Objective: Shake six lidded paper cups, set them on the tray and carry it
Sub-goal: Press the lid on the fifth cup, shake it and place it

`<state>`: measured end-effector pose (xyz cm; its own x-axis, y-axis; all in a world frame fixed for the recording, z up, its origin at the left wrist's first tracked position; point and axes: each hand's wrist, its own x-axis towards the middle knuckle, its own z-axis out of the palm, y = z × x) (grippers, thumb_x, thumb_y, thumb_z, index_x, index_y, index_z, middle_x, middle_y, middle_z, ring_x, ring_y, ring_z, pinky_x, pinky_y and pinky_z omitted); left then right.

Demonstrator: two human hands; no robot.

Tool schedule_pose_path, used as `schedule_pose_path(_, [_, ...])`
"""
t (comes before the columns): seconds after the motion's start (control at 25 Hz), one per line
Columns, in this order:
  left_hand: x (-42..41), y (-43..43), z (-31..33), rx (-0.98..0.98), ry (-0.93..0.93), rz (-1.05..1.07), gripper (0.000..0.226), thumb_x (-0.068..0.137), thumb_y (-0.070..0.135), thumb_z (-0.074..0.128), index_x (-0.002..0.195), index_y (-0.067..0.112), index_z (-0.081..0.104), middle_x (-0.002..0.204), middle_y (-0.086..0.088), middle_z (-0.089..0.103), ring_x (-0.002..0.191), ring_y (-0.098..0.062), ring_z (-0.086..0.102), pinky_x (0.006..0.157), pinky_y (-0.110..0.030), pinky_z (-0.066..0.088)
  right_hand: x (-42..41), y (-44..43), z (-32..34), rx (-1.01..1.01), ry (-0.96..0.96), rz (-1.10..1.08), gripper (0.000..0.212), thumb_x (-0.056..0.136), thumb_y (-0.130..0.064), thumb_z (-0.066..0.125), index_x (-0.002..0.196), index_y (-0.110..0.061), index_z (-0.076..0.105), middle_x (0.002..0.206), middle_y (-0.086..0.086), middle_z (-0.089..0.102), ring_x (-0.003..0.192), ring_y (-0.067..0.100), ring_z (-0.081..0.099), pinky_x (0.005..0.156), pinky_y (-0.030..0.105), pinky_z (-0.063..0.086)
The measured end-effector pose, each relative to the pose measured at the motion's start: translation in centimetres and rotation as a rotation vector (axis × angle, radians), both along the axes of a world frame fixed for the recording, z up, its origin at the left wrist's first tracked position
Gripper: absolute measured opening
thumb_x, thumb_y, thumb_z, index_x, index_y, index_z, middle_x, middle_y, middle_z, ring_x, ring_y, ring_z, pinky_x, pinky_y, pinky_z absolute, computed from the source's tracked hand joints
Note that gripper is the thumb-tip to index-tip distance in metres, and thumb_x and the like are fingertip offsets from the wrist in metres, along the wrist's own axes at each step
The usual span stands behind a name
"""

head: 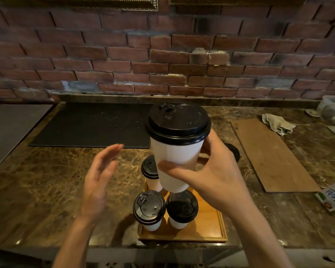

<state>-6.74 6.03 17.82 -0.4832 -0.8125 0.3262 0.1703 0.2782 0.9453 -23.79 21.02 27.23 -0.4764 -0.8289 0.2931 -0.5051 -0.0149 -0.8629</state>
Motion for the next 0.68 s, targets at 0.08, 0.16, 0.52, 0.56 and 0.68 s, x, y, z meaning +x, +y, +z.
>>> schedule_pose_path(0.08, [-0.9,0.7,3.1,-0.032,-0.047,-0.338,0.055,0.078,0.056,0.065,0.129,0.044,0.049,0.135,0.016,0.054,0.127,-0.005,0.048,0.097,-0.014,0.042,-0.6,-0.1,0.3,0.011,-0.035,0.071,0.077,0.052,-0.065,0.079,0.119,-0.055,0.043,0.118,-0.037,0.056,0.109,-0.013,0.053,0.078,0.005,0.048])
schedule_pose_path(0.16, [-2.5,0.9,4.8,0.030,-0.121,-0.571,0.085,0.061,0.063,0.076,0.134,0.037,0.041,0.134,0.021,0.053,0.127,-0.003,0.048,0.096,-0.014,0.042,-1.2,-0.1,0.5,-0.010,-0.071,0.135,0.077,0.054,-0.058,0.083,0.121,-0.050,0.047,0.119,-0.034,0.059,0.111,-0.011,0.055,0.080,0.005,0.047])
schedule_pose_path(0.52, [-6.8,2.6,4.6,-0.045,0.021,-0.678,0.060,0.062,0.024,0.085,0.115,0.020,0.057,0.108,0.010,0.067,0.102,-0.008,0.063,0.081,-0.020,0.053,-1.9,0.2,0.7,-0.027,-0.088,0.245,0.069,0.062,-0.045,0.082,0.124,-0.036,0.054,0.118,-0.024,0.064,0.111,-0.004,0.060,0.085,0.013,0.050])
schedule_pose_path(0.56, [-7.0,2.8,4.5,-0.048,0.047,-0.664,0.059,0.061,0.014,0.083,0.114,0.023,0.060,0.107,0.009,0.068,0.101,-0.008,0.064,0.081,-0.021,0.053,-2.0,0.3,0.7,-0.022,-0.089,0.252,0.068,0.063,-0.045,0.082,0.125,-0.036,0.054,0.117,-0.023,0.065,0.111,-0.003,0.060,0.085,0.014,0.050])
schedule_pose_path(0.68, [-7.3,3.0,4.5,-0.044,0.076,-0.668,0.056,0.060,0.004,0.075,0.113,0.016,0.058,0.104,0.008,0.069,0.099,-0.009,0.065,0.080,-0.022,0.053,-2.3,0.6,1.0,0.014,-0.092,0.280,0.064,0.064,-0.042,0.085,0.121,-0.038,0.055,0.115,-0.026,0.064,0.109,-0.006,0.059,0.082,0.009,0.048])
